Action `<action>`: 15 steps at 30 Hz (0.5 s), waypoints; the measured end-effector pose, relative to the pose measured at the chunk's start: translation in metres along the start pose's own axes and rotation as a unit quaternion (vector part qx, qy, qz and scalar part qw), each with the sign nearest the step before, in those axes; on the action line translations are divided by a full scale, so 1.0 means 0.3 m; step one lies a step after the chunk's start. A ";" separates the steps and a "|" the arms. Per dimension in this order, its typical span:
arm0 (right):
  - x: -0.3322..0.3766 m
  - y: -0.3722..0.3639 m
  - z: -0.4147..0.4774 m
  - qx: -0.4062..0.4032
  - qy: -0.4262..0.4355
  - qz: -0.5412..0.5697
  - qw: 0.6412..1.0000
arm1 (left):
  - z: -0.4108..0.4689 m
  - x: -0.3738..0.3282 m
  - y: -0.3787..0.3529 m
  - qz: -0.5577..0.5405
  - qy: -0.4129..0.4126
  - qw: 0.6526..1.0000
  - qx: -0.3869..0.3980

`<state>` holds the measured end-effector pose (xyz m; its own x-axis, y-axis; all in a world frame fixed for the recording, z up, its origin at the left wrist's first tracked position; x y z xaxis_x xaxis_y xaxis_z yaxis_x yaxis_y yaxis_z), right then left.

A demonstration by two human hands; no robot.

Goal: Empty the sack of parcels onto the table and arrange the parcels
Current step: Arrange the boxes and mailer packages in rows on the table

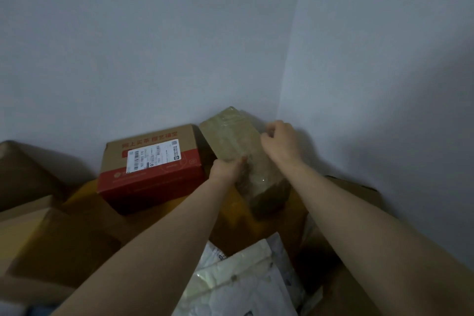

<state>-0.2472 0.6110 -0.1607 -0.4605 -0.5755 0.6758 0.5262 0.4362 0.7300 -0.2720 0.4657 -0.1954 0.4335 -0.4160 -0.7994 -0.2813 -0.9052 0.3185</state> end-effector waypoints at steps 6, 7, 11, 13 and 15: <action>-0.061 -0.045 -0.049 0.162 -0.064 -0.029 0.984 | 0.053 0.033 0.006 0.027 -0.052 0.998 -0.025; -0.047 -0.034 -0.047 0.138 -0.039 -0.037 0.989 | 0.053 0.030 0.003 0.015 -0.060 0.998 -0.016; 0.031 -0.018 -0.070 0.055 0.100 -0.111 0.987 | 0.067 0.045 -0.034 -0.008 -0.041 0.999 0.033; 0.029 -0.065 -0.105 0.083 0.123 -0.133 0.980 | 0.060 0.048 -0.039 -0.018 -0.001 1.000 0.014; -0.003 -0.127 -0.136 0.143 0.122 -0.133 0.973 | 0.068 0.042 -0.028 -0.061 0.019 0.998 -0.009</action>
<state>-0.2377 0.5668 -0.1934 -0.3521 -0.8261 0.4400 0.1746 0.4039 0.8980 -0.2815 0.4699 -0.2186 0.4958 -0.3058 -0.8128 -0.2096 -0.9504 0.2297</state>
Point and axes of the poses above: each hand's wrist, its own z-axis towards the middle knuckle, its own y-axis out of the back of the hand, x = y × z, the point moved 5 cm from there along z, towards the middle knuckle, and after that the axes turned 8 degrees about -x, right-handed, at the moved point
